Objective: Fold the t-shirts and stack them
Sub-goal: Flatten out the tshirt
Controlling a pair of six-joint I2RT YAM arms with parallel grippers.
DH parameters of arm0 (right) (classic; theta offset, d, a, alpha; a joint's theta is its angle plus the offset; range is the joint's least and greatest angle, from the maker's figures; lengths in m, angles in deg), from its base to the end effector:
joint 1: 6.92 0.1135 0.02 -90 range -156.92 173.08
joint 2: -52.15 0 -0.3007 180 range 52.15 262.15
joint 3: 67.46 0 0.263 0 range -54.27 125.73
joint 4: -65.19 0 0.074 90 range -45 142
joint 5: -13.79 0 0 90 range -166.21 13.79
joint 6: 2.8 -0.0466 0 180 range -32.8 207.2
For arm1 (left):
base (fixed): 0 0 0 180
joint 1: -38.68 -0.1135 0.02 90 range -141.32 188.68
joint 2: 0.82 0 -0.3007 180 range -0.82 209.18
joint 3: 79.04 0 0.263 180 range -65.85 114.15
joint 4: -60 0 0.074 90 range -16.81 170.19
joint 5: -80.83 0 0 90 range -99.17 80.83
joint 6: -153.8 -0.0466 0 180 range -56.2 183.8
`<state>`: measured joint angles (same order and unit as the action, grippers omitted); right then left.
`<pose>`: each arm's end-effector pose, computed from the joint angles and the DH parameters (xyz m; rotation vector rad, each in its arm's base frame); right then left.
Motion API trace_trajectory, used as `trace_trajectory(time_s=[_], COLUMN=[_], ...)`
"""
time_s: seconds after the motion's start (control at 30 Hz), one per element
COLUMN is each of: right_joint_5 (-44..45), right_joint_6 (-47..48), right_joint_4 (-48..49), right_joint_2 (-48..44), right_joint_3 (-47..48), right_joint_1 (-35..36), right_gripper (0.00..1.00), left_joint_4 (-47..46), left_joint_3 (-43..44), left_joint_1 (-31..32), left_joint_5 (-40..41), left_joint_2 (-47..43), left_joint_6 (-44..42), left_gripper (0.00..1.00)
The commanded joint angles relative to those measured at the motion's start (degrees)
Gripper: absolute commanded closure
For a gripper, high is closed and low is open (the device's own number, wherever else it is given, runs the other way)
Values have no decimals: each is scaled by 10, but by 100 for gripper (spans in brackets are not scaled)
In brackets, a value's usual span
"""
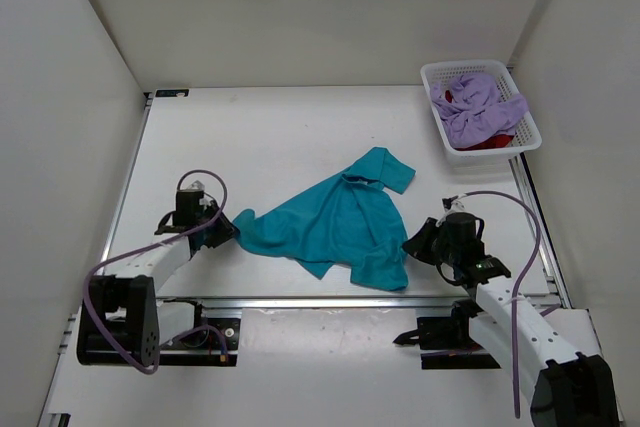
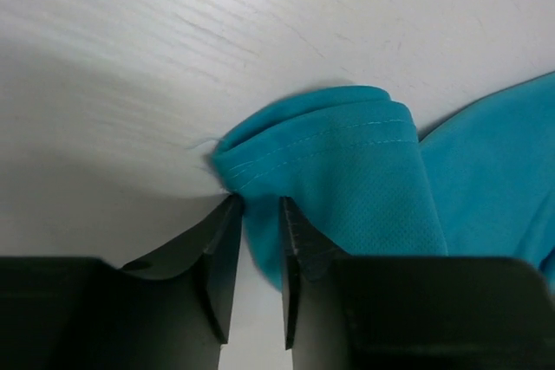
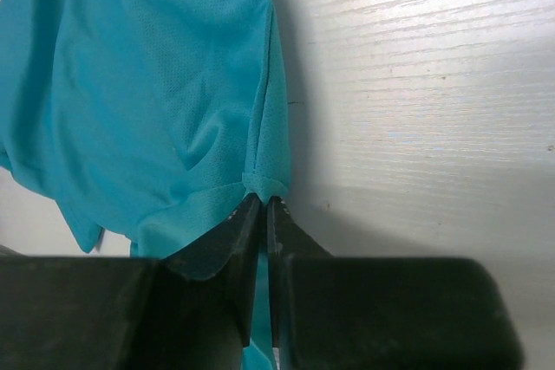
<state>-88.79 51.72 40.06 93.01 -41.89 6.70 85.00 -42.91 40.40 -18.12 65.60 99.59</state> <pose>0.1310 0.0422 0.1634 0.3283 2.3313 0.6869 0.1949 -0.0131 0.1578 -0.6957 2.4859 -0.4505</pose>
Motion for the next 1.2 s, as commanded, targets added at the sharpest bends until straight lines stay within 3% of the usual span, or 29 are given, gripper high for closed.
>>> trace_trajectory(time_s=[0.0, 0.17, 0.23, 0.3, 0.47, 0.63, 0.9, 1.03, 1.17], right_joint_5=[-4, -9, -8, -10, 16, 105, 198, 213, 237], right_joint_6=[-5, -11, -10, -13, -13, -50, -135, -157, -195], right_joint_4=[34, 31, 30, 25, -40, -164, -310, -378, -429], right_joint_2=[-10, -17, -22, -23, -47, -91, -28, 24, 17], right_joint_3=[-3, -4, -3, -3, 15, 69, 140, 171, 180], right_joint_1=[5, 12, 13, 14, 25, 98, 242, 265, 290], right_gripper=[92, 80, 74, 68, 53, 53, 56, 57, 57], left_joint_4=[-14, -22, -28, -32, -27, 21, 70, 85, 84], left_joint_3=[14, 12, 12, 18, 25, 55, 55, 41, 36], left_joint_1=[14, 2, -2, 3, 8, 40, 32, 44, 81], left_joint_5=[42, 58, 60, 61, 75, 89, 49, 39, 45], left_joint_2=[30, 44, 50, 50, 22, -42, -122, -142, -139], left_joint_6=[4, 2, 6, 8, 11, -15, -43, -56, -55], left_gripper=[67, 79, 92, 99, 100, 100, 100, 100, 100])
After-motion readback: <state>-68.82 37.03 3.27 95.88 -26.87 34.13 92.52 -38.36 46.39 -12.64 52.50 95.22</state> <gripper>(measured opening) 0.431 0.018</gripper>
